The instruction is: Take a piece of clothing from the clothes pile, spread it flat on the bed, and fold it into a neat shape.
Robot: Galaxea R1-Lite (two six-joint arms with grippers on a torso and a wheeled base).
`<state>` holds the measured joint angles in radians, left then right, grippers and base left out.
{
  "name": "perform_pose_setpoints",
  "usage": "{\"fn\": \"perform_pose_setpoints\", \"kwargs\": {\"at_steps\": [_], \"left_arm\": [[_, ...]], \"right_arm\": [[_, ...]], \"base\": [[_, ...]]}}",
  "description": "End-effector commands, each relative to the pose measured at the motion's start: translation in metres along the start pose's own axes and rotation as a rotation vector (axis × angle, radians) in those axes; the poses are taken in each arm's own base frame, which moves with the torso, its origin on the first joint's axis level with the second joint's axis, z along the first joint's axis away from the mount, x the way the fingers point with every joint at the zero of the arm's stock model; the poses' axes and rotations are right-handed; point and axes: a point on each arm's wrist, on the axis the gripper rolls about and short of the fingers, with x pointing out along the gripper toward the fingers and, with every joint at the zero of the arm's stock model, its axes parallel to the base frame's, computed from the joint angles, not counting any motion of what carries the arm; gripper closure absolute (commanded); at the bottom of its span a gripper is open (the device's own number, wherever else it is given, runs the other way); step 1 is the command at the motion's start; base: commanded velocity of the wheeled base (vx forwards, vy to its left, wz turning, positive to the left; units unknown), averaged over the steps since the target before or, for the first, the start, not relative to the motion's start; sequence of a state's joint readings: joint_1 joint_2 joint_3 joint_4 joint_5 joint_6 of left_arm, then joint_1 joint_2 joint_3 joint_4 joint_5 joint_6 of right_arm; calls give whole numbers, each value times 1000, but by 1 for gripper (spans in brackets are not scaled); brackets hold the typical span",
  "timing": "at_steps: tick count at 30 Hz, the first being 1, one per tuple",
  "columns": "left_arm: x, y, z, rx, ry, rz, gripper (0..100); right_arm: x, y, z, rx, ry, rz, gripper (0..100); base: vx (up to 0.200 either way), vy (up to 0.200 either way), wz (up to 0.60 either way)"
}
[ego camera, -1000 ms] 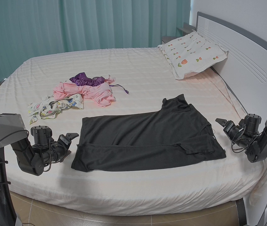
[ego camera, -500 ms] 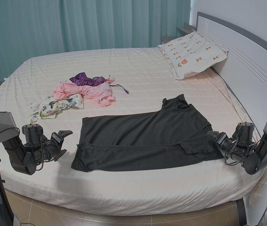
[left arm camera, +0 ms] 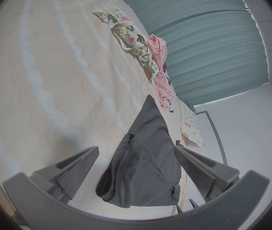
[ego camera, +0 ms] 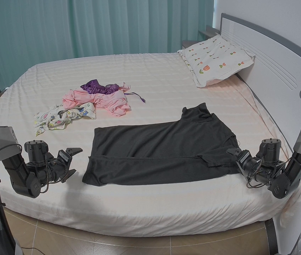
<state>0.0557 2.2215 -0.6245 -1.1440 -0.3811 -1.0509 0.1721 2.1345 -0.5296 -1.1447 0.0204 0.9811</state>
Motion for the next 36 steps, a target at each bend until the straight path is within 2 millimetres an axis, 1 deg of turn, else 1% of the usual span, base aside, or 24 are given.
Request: {"fn": "perform_pose_setpoints", "kwargs": {"at_steps": [1,5,12,15,21,28,36], "left_arm": [[1,1,-1,-3,3,3,0],[2,3,-1,-3,5,6,0],[2,3,-1,-3,5,6,0],[2,3,-1,-4,5,8,0],[2,3,-1,-1,4,7,0],[3,3,-1,-2,5,8,0],[4,4,-1,-1,5,10,0]], "right_arm": [[19,2,1,22,-9,18,0],[22,1,-2,20,-5,17,0],[21,-1,-3,22,-5,4,0],[23,0,-2,20,-32,-8,0],[28,-6,-6,23,-19,-25,0],[33,-7,-7,27,-16,-23,0],[37,3,-16,43,1,4,0]], "base": [[0,0,0],[0,0,0],[0,0,0],[0,0,0],[0,0,0],[0,0,0],[0,0,0]]}}
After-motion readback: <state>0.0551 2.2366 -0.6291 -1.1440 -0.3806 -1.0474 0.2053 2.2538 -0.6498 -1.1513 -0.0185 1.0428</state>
